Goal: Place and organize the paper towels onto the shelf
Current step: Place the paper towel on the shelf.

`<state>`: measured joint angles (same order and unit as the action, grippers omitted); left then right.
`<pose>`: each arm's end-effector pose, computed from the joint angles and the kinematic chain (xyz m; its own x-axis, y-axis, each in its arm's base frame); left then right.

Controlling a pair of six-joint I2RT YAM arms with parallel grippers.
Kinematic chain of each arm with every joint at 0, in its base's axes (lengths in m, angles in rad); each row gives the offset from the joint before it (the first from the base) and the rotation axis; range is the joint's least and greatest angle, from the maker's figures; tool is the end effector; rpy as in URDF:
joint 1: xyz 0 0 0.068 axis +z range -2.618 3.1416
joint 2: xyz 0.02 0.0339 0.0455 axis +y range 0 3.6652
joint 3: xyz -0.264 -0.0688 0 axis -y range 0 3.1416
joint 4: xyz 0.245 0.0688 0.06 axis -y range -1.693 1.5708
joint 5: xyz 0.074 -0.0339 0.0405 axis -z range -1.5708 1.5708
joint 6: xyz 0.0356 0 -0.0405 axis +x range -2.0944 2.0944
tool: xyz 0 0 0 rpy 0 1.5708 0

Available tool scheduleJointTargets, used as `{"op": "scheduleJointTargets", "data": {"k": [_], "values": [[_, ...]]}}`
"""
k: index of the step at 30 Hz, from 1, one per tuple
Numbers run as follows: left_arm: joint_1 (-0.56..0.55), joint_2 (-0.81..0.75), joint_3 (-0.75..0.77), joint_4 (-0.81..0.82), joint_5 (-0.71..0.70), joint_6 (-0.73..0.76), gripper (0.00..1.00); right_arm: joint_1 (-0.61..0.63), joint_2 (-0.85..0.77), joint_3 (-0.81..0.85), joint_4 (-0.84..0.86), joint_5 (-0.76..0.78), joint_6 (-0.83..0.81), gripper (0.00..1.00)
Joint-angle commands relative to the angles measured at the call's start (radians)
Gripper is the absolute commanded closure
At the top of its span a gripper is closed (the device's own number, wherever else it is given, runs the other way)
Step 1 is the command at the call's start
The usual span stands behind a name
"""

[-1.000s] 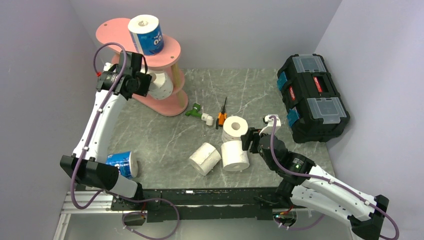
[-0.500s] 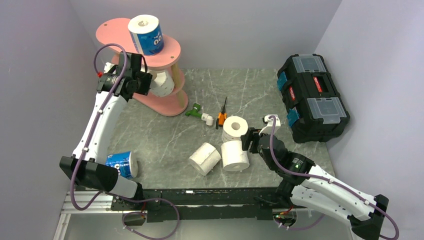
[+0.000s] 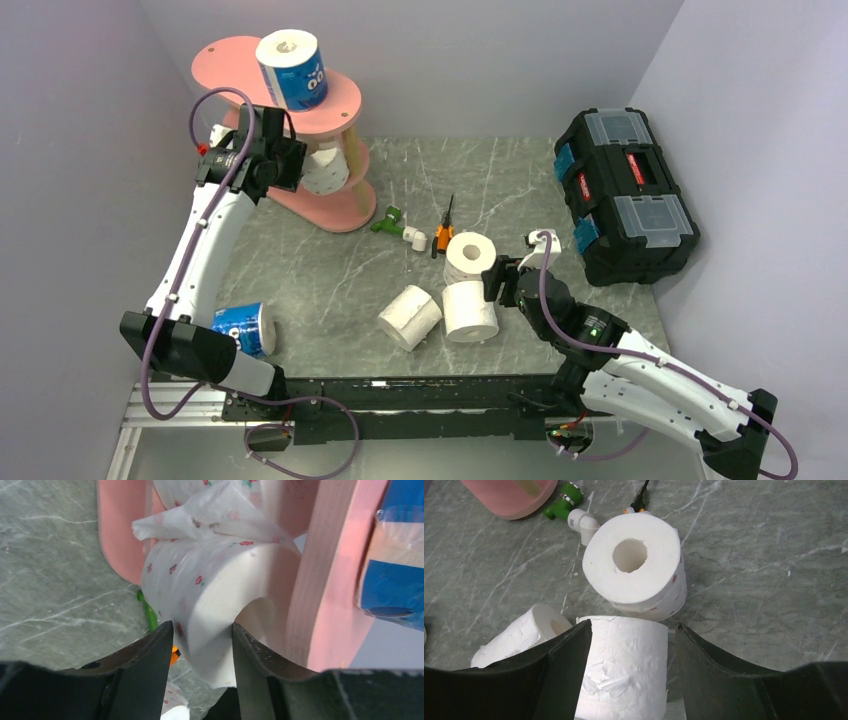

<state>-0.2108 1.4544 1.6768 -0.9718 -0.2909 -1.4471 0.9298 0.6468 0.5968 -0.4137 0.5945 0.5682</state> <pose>0.2898 -0.0516 0.4146 -0.0773 -0.9556 -0.2842 -0.6616 0.2624 -0.7024 0.1054 0.1080 0.2740 -0.4215 0.1805 -0.8887 -0.1632 0.9489 0.2701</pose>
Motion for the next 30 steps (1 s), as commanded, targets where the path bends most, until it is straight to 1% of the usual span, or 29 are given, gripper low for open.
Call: {"op": "scheduleJointTargets", "data": {"k": [1, 9, 17, 20, 24, 28, 30], "values": [[0.003, -0.017, 0.004, 0.061, 0.016, -0.013, 0.46, -0.002, -0.006, -0.001, 0.011, 0.019, -0.001, 0.35], [0.004, -0.036, -0.004, 0.059, 0.012, 0.001, 0.35, -0.001, 0.0, 0.002, 0.012, 0.018, -0.002, 0.35], [0.004, -0.078, -0.053, 0.059, 0.024, 0.009, 0.29, -0.002, 0.001, 0.001, 0.013, 0.016, -0.002, 0.35], [0.004, -0.113, -0.088, 0.074, 0.031, 0.018, 0.23, -0.002, 0.002, 0.003, 0.013, 0.015, -0.002, 0.35], [0.004, -0.169, -0.123, 0.08, 0.032, 0.039, 0.13, -0.002, 0.001, 0.004, 0.01, 0.014, -0.001, 0.35], [0.004, -0.227, -0.163, 0.089, 0.039, 0.113, 0.01, -0.002, -0.002, 0.005, 0.006, 0.013, 0.002, 0.35], [0.004, -0.255, -0.173, 0.082, 0.047, 0.178, 0.01, -0.001, -0.005, 0.007, 0.004, 0.013, 0.002, 0.35]]}}
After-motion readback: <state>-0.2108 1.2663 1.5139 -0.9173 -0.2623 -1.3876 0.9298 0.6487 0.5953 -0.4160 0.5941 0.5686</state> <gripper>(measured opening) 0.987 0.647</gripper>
